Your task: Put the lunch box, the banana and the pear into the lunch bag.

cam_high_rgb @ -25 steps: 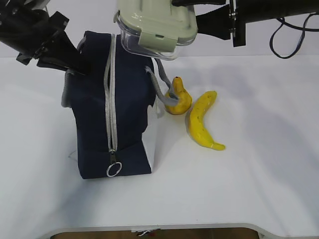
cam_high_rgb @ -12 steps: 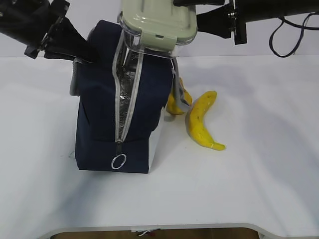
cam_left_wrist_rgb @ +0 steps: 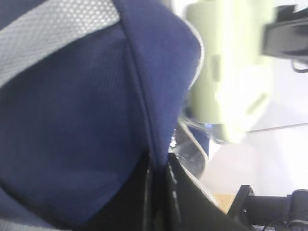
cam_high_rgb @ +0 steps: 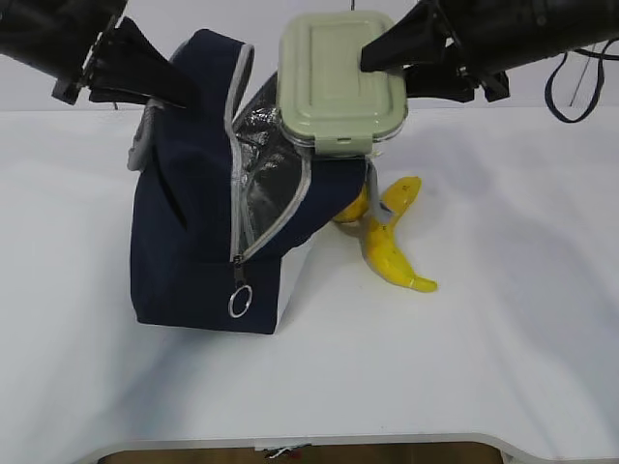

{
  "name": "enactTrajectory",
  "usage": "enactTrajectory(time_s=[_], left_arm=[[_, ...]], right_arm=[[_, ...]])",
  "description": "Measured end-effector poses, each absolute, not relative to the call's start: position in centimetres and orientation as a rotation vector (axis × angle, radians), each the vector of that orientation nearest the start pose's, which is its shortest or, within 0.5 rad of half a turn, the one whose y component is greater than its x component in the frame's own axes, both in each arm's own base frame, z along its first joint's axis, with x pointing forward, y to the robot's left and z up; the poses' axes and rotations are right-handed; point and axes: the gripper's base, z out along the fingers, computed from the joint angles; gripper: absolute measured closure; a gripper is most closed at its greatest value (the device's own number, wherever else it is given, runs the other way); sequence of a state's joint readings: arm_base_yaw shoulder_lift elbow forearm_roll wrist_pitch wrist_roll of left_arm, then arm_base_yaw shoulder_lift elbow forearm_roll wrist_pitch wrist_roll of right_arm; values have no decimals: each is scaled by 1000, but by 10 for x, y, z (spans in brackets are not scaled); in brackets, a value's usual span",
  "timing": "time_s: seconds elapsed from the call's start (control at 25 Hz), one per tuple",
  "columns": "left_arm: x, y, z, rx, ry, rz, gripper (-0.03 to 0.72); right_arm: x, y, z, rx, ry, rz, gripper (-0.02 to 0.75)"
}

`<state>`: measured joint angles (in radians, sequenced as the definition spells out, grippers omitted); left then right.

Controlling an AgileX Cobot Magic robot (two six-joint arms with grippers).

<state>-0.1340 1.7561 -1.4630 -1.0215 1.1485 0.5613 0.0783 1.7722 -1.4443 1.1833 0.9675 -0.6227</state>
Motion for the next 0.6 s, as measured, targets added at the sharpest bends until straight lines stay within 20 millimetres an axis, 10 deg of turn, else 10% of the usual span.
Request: enactTrajectory(time_s=[0.6], left_arm=[[350, -137, 317, 621, 2325, -1220, 687]], right_arm=[[379, 151, 276, -298, 2380, 1276, 356]])
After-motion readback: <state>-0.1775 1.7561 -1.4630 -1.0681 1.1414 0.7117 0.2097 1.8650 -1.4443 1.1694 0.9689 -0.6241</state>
